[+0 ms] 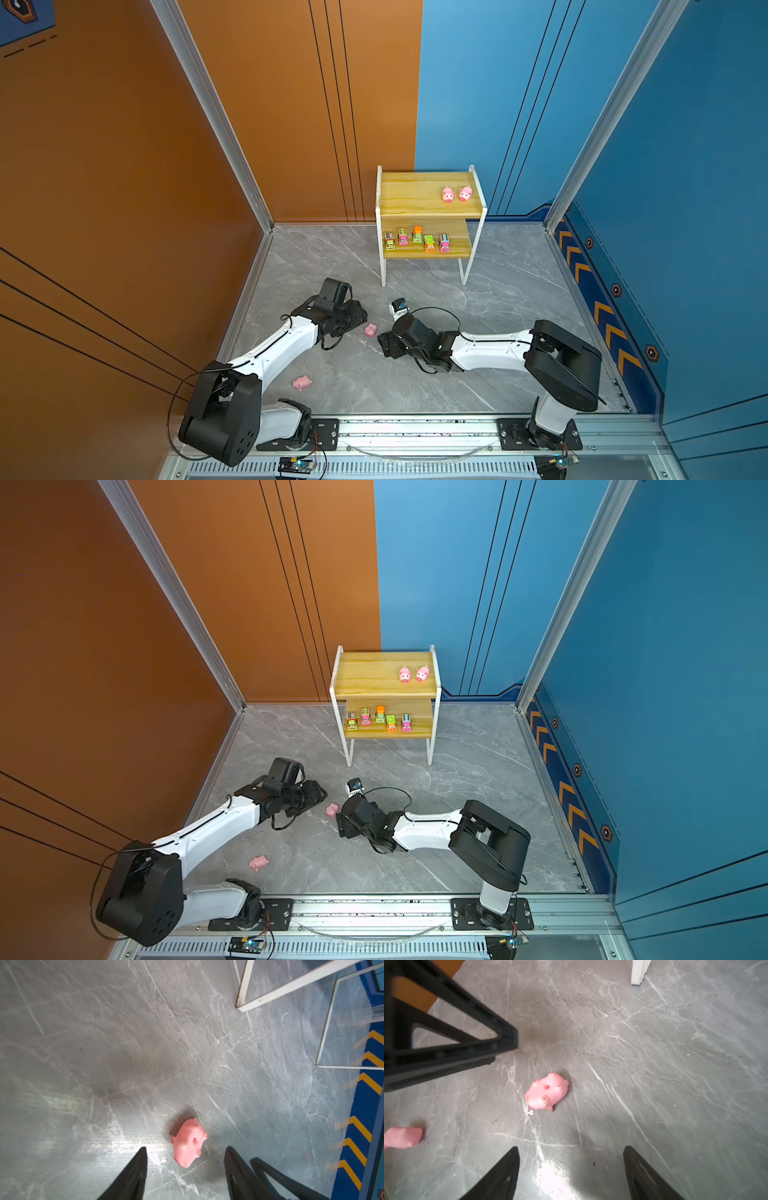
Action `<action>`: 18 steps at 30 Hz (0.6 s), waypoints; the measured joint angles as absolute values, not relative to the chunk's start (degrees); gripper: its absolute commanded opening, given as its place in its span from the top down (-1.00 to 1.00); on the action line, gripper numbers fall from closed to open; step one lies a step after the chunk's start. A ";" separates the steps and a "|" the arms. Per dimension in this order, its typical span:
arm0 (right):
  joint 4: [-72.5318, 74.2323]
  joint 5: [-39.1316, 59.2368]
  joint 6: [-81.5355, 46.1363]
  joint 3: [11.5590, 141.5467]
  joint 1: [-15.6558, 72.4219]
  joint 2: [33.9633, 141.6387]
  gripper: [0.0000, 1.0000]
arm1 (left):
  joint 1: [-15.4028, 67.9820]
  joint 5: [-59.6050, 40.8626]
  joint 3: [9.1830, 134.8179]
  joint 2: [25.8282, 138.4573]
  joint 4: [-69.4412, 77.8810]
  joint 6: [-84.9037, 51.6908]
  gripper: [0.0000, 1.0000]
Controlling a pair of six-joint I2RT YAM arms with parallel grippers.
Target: Place and organize the plastic toys onto the shelf
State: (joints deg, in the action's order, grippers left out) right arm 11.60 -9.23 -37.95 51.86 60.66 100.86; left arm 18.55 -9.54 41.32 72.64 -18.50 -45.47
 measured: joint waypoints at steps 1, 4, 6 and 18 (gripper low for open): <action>12.64 -8.56 -40.29 51.88 60.07 101.56 -0.50 | 17.74 -10.00 41.30 71.75 -18.48 -45.45 -0.24; 16.23 -6.31 -46.85 51.90 58.83 103.66 -0.39 | 16.12 -11.05 41.23 69.34 -18.68 -45.45 -0.25; 18.81 -5.02 -51.22 51.90 58.17 105.06 -0.34 | 15.49 -11.46 41.23 67.99 -18.70 -45.45 -0.25; 26.17 -1.30 -68.62 55.11 57.78 111.37 -0.11 | 14.00 -14.06 39.64 65.25 -18.83 -45.34 -0.25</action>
